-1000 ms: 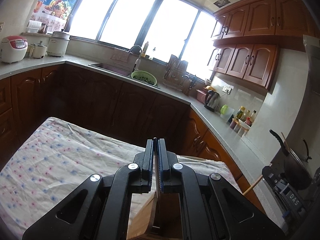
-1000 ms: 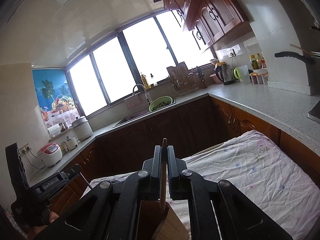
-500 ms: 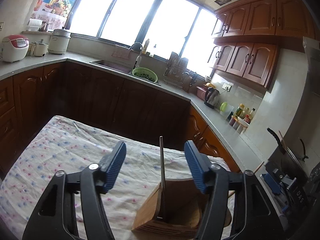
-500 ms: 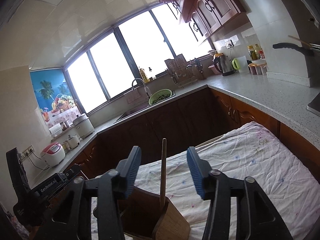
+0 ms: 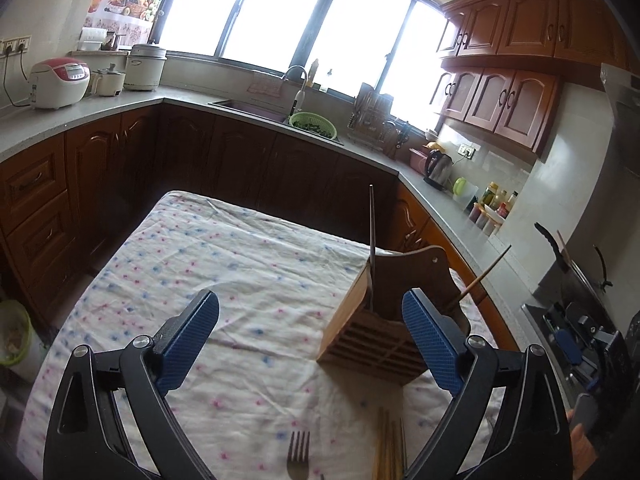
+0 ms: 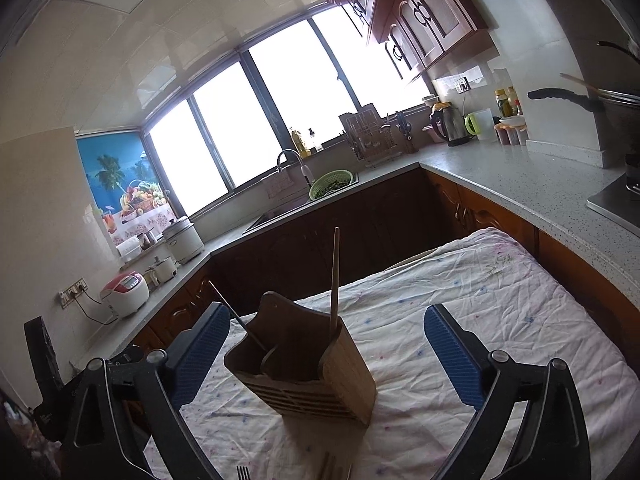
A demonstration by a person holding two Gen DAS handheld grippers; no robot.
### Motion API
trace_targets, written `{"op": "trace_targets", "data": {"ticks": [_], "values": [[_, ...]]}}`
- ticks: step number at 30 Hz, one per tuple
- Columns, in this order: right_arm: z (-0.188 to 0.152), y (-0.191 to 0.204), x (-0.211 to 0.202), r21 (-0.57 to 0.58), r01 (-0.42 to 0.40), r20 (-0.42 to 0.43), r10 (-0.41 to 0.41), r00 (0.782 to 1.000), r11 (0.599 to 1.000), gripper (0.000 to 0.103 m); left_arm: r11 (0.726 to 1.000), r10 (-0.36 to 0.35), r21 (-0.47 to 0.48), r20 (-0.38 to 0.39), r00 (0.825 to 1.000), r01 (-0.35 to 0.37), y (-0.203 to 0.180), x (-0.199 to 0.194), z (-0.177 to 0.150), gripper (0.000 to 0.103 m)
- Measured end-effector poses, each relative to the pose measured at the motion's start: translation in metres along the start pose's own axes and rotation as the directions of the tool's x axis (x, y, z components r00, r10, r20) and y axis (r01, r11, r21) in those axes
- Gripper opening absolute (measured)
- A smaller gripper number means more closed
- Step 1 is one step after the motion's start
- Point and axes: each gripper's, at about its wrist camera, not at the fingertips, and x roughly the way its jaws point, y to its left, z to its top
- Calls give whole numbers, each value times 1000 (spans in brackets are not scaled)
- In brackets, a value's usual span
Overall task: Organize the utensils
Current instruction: 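Withdraw both open tools from the holder back toward the utensils, then grasp another metal chopstick with the left tool while the right tool grasps a wooden chopstick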
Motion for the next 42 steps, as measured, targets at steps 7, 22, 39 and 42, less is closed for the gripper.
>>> {"op": "trace_targets", "data": {"ticks": [7,22,39,42], "values": [[-25,-2,-34,4,16,-48,-16,999,1000,99,1000,-9,-15,-59,998,8,8,-28,-33,95],[-70,-7,-66,7,45,-127,-43,991,999,99,1000,6,23,-166,986,-2,14,-48,-83,95],[-86,1,-53,-30,35,-196,-40,980,999,96,990,5,138,-249,969,31,-8,-45,-105,85],[-90,2,-43,-39,32,-231,-40,972,999,76,986,0,161,-296,955,50,-14,-34,-116,69]]}}
